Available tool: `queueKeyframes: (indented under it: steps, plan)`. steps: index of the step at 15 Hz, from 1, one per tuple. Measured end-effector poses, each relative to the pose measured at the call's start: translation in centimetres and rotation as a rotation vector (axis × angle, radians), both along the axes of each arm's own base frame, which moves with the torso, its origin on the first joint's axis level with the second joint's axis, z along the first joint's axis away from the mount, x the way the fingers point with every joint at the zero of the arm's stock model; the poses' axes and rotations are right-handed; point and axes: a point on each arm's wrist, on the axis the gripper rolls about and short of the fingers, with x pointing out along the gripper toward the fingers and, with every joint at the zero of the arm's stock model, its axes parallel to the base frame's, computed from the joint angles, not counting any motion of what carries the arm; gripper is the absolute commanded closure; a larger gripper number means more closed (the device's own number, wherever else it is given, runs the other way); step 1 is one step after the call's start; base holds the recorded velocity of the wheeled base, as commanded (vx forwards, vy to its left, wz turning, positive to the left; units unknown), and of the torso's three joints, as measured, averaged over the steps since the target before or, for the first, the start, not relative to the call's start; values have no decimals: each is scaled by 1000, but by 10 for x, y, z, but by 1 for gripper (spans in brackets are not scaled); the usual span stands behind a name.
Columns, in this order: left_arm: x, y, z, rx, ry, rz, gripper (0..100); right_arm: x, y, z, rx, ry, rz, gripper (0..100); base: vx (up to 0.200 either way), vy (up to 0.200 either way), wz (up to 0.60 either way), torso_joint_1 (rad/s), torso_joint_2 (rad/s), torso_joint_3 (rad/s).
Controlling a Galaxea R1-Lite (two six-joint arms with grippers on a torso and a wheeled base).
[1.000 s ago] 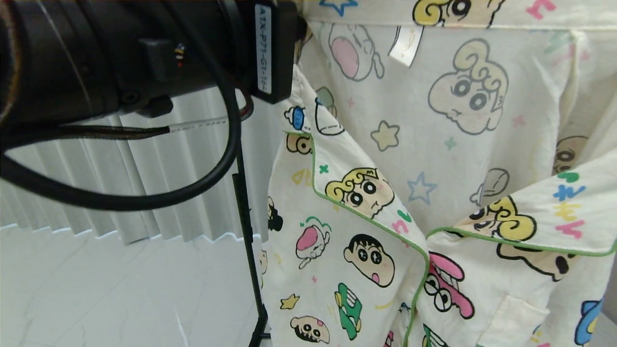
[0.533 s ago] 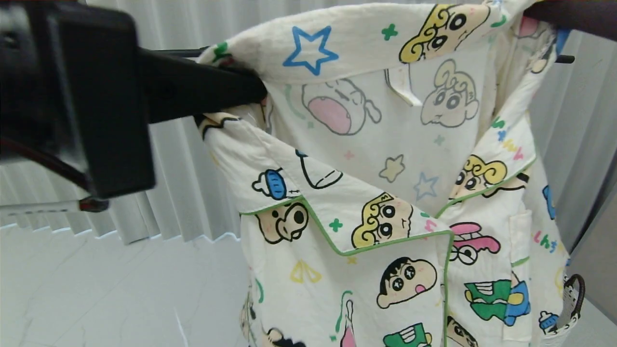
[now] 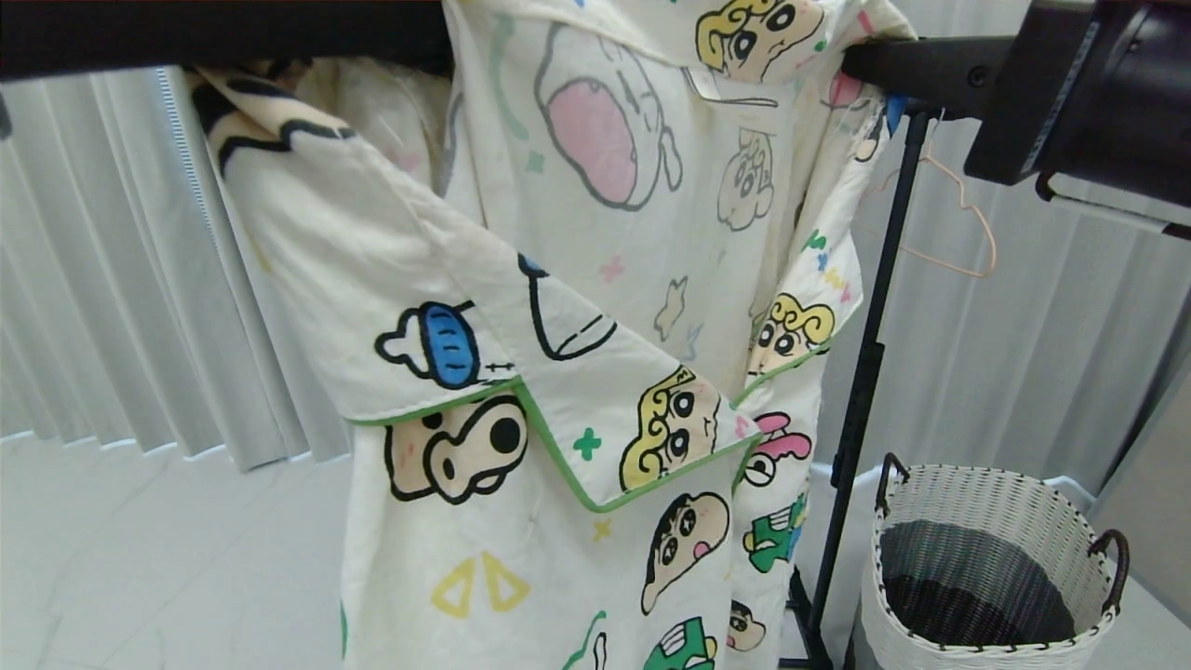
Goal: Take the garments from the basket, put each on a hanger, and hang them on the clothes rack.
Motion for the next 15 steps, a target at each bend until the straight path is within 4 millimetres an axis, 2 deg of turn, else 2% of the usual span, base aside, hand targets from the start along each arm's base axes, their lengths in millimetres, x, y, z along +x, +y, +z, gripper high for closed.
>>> queueKeyframes:
  steps: [3, 6, 9, 12, 15]
  plan:
    - [-1, 0, 0, 3, -2, -4, 100, 2, 2, -2, -10, 2, -7, 100, 0, 0, 0, 0, 0, 0]
    - [3, -1, -3, 39, -24, 12, 100, -2, -5, 1, -22, -14, -21, 100, 0, 0, 0, 0, 0, 0]
    - [29, -2, -6, 166, -133, 117, 100, -15, -28, 7, -71, -32, -45, 100, 0, 0, 0, 0, 0, 0]
    - [59, -19, -6, 163, -210, 198, 100, -34, -52, 9, -128, -18, -47, 100, 0, 0, 0, 0, 0, 0]
    - [75, -31, -14, 195, -218, 207, 100, -45, -59, 8, -163, -52, -34, 100, 0, 0, 0, 0, 0, 0]
